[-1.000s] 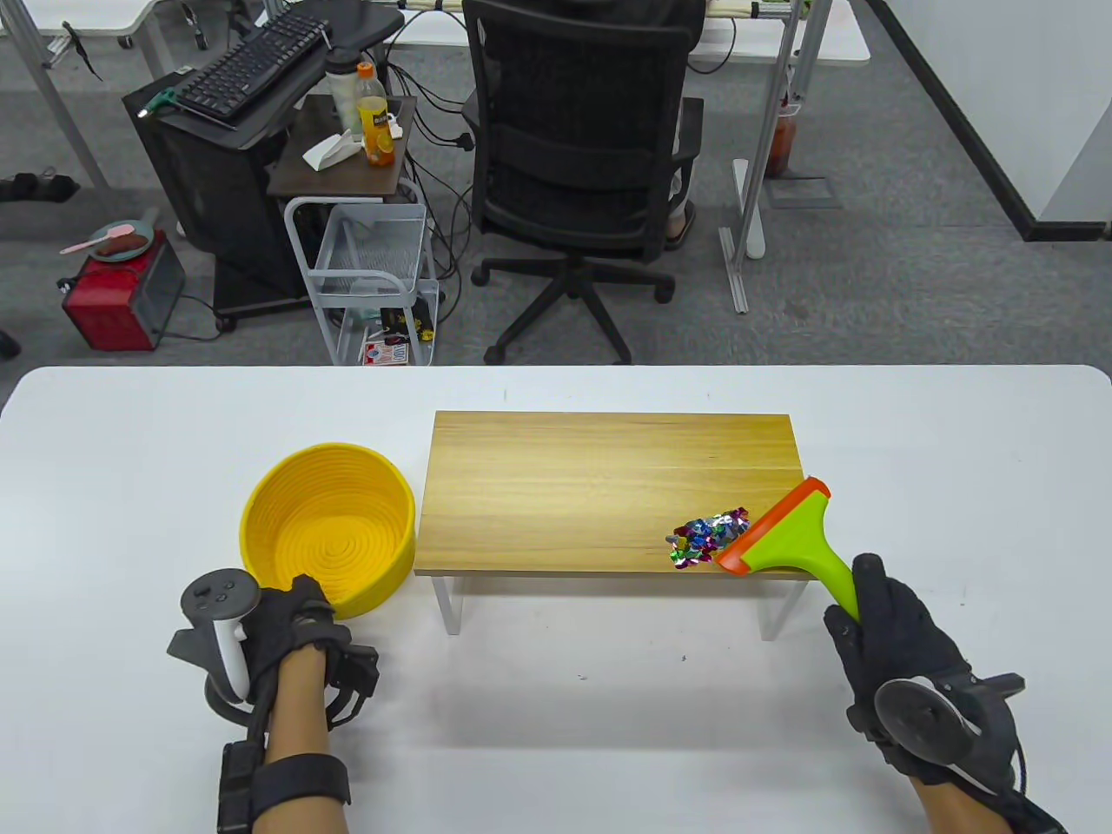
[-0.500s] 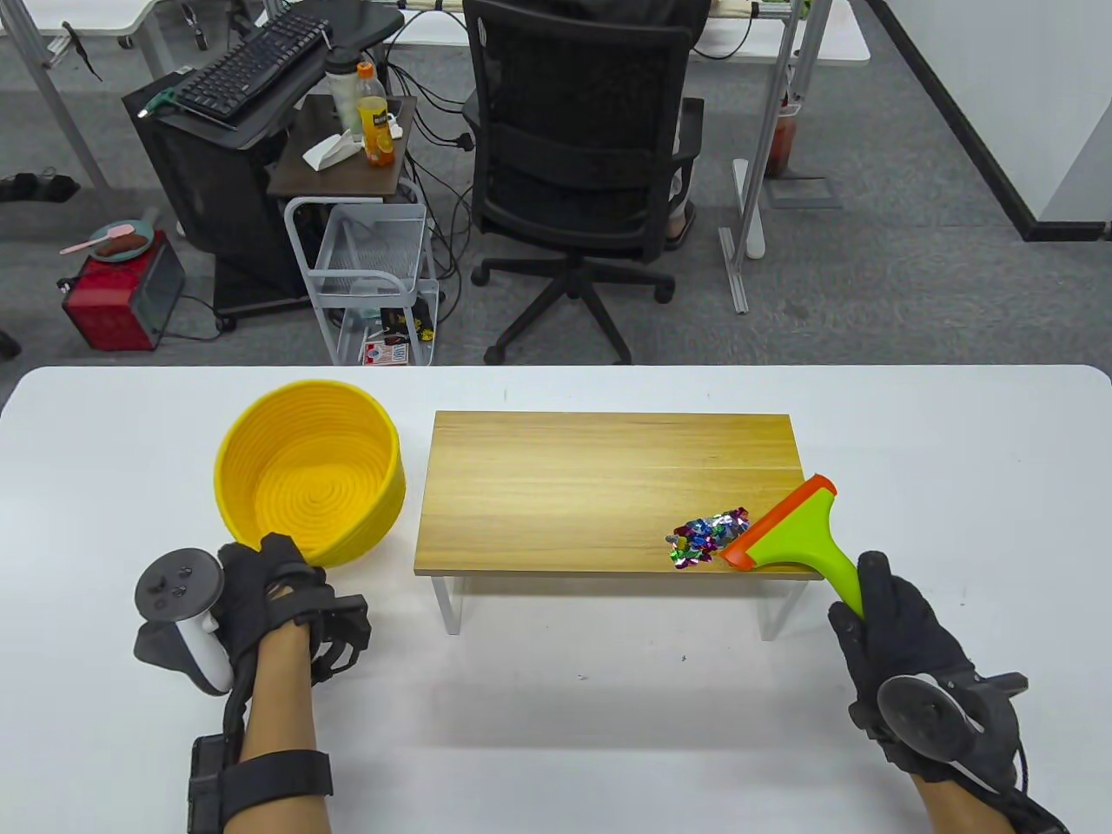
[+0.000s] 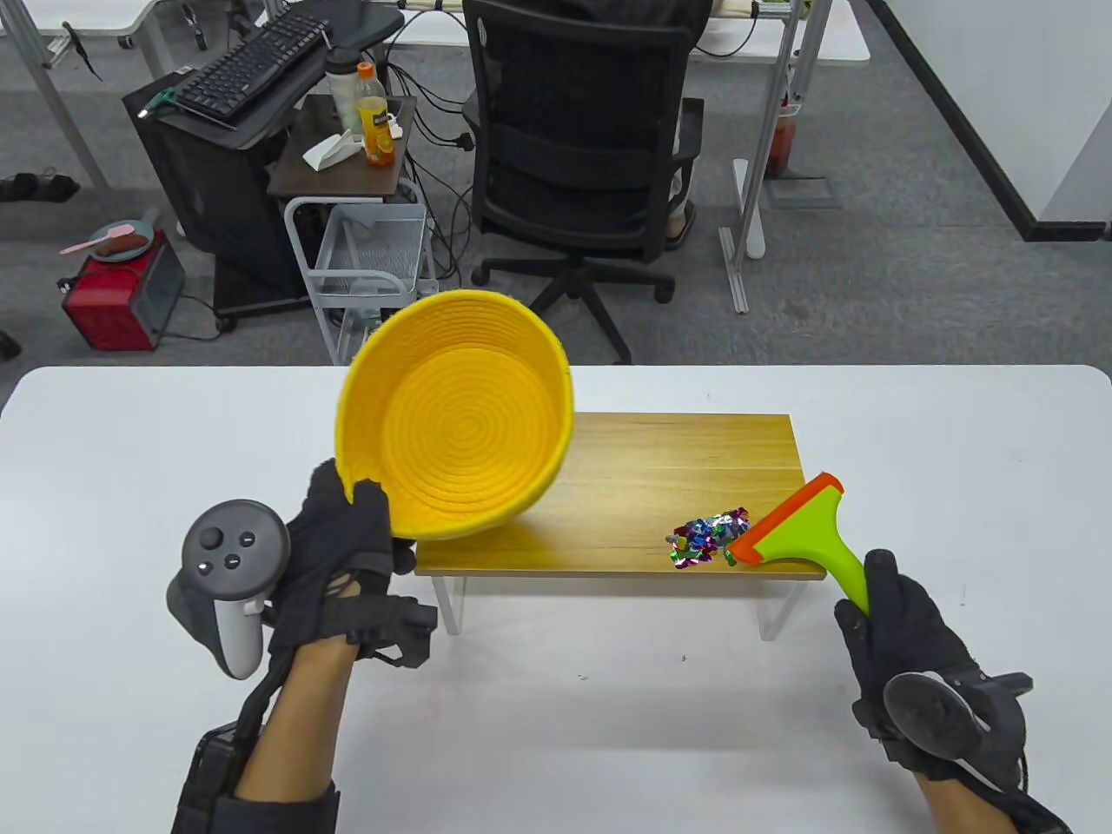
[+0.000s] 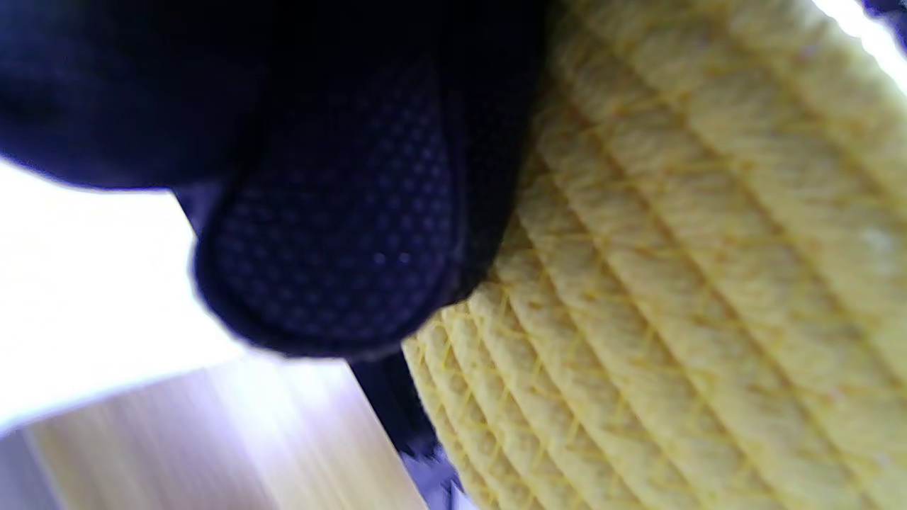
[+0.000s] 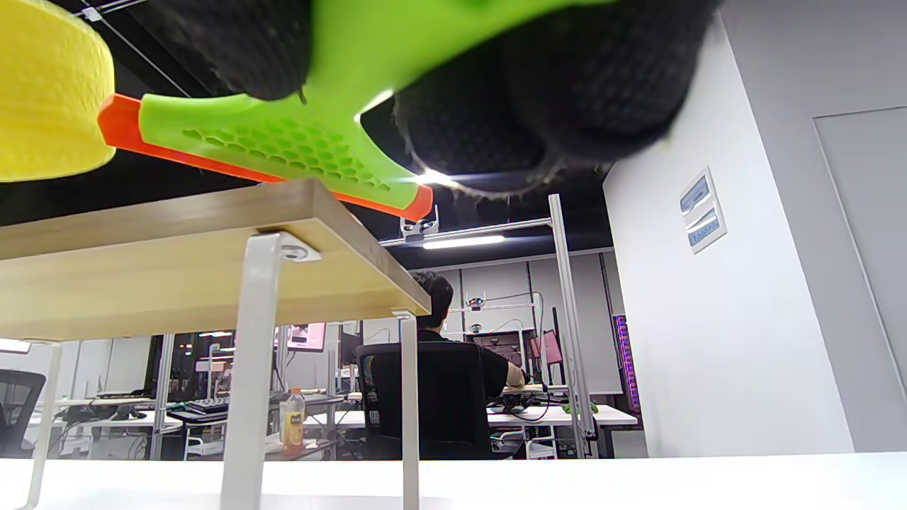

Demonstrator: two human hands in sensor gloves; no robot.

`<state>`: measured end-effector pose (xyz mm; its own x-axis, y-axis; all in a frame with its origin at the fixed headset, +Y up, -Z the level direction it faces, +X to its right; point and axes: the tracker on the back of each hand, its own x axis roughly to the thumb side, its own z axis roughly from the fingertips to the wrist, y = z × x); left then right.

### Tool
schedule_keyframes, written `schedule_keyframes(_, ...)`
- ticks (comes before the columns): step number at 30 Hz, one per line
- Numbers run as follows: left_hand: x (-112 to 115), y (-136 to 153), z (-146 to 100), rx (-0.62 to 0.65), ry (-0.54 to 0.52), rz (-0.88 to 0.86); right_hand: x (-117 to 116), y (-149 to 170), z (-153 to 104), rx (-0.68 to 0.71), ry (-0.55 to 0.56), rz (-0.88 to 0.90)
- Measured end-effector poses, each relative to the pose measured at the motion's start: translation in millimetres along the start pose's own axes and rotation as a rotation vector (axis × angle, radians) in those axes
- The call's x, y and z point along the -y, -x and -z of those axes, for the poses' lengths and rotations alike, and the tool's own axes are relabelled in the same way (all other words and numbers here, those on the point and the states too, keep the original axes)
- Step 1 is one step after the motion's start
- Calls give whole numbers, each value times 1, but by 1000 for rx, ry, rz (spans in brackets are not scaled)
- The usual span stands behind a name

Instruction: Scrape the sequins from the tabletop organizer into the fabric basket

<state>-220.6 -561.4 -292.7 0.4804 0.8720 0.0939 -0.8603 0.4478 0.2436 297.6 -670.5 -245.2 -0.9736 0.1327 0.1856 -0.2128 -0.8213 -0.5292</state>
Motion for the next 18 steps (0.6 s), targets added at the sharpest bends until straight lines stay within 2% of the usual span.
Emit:
schedule_keyframes(4,30,-8,-18,101,166,-57,2,3,0,-11,6,2)
schedule_keyframes(8,65,-3,-38,174,331,-72,3,4,-1,-15,11,3)
schedule_keyframes(13,104,21,-57,148,499,-62,3,5,-2,-14,11,2)
schedule_keyframes(18,131,50,-63,123,635,0,3,5,-2,-14,10,4)
